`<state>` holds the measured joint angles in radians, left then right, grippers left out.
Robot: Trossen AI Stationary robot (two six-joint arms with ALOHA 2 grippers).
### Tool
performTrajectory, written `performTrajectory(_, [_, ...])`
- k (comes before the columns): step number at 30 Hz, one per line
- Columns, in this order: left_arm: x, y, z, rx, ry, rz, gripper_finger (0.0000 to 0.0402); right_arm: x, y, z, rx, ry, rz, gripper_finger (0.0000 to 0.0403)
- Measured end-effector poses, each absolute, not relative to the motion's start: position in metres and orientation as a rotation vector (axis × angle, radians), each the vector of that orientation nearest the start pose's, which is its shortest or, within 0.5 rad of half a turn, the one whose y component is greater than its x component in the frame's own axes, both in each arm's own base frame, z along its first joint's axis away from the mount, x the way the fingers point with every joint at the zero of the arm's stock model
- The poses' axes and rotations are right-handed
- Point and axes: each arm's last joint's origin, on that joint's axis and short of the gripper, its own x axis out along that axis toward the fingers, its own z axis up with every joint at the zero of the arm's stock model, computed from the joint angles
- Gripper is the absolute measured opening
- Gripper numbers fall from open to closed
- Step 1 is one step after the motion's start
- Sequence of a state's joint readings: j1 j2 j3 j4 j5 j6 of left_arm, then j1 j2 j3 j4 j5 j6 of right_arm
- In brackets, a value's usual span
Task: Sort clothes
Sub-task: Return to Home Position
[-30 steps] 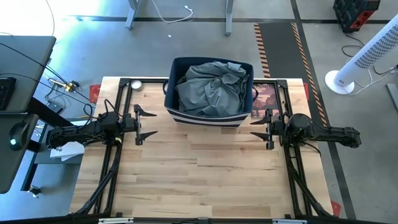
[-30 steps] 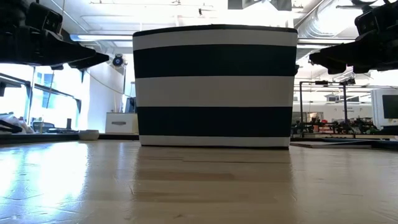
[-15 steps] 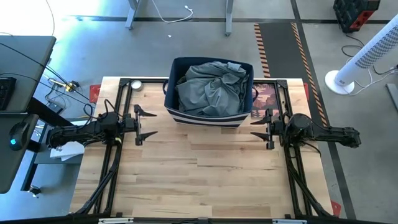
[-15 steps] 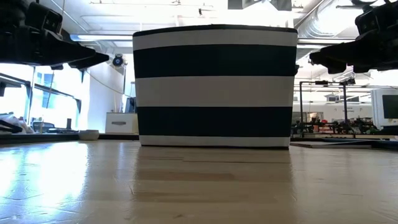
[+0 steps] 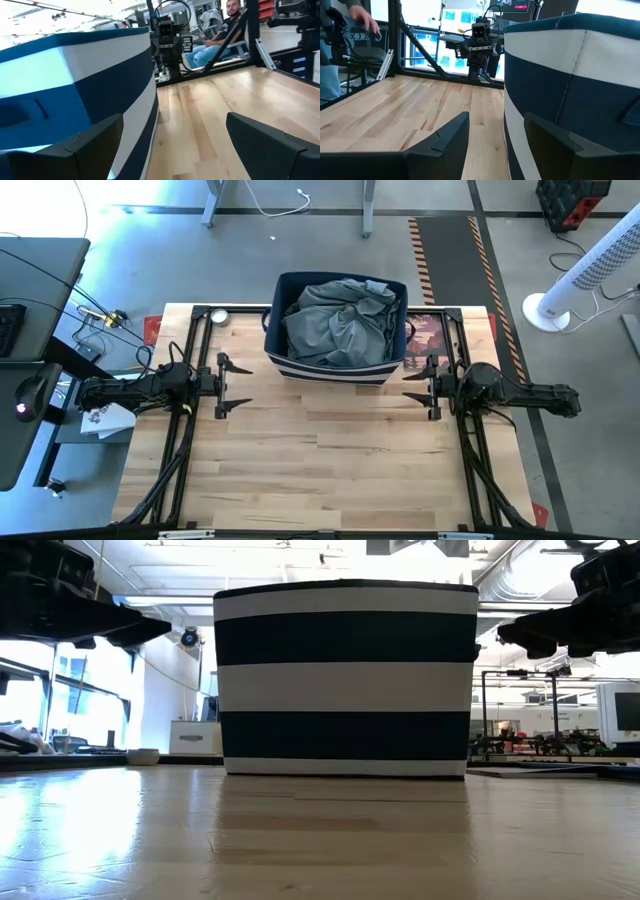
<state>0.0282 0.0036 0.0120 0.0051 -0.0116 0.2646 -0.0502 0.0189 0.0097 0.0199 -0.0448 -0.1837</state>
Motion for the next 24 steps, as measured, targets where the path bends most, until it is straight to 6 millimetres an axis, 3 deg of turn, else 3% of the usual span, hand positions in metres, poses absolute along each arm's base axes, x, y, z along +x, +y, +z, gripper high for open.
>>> performTrajectory(24, [0.0972, 0.0020, 0.1678, 0.265, -0.009, 0.030, 0.0353, 0.0982, -0.0036, 0.1670, -0.184, -0.010, -0.006, 0.0188])
